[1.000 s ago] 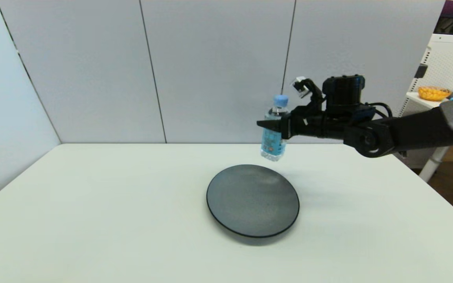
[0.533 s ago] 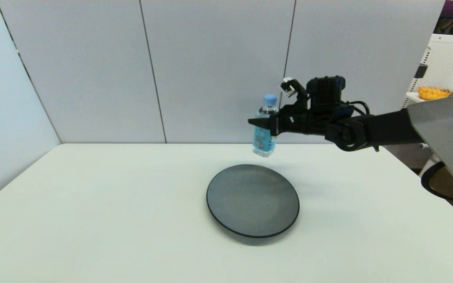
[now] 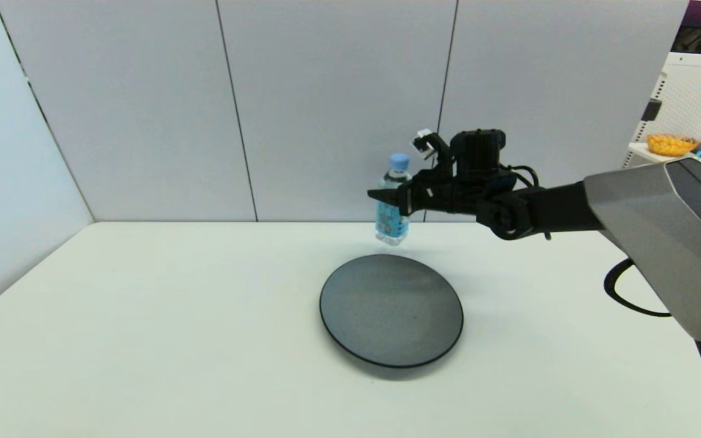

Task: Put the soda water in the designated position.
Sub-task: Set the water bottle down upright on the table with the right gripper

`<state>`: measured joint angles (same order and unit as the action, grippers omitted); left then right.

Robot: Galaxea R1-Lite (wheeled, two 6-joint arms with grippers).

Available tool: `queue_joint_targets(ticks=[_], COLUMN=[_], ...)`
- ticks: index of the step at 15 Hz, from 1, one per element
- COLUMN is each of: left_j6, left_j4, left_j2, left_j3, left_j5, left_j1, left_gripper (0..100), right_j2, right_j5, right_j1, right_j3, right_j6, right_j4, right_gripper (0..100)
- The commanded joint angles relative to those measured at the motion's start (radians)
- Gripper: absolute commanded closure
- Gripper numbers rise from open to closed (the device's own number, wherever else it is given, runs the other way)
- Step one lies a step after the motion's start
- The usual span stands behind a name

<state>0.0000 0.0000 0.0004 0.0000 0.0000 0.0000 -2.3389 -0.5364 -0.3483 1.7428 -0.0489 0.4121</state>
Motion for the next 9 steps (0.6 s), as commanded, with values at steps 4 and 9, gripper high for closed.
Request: queue_joint_targets(ticks=[4,9], left_j6=[0.000,0.000], left_j4=[0.000,0.000], left_j2=[0.000,0.000], left_j3=[0.000,0.000], left_j5=[0.000,0.000], left_j1=[0.000,0.000], left_gripper=[0,0], right_j2=[-0.085,-0.089], right_j5=[-0.005,-0.005], right_j1=[-0.001,-0.001], right_j3=[0.057,0.063], right_j6=[-0.042,-0.043], right_j4=[0.002,0.001], right_gripper=[100,100])
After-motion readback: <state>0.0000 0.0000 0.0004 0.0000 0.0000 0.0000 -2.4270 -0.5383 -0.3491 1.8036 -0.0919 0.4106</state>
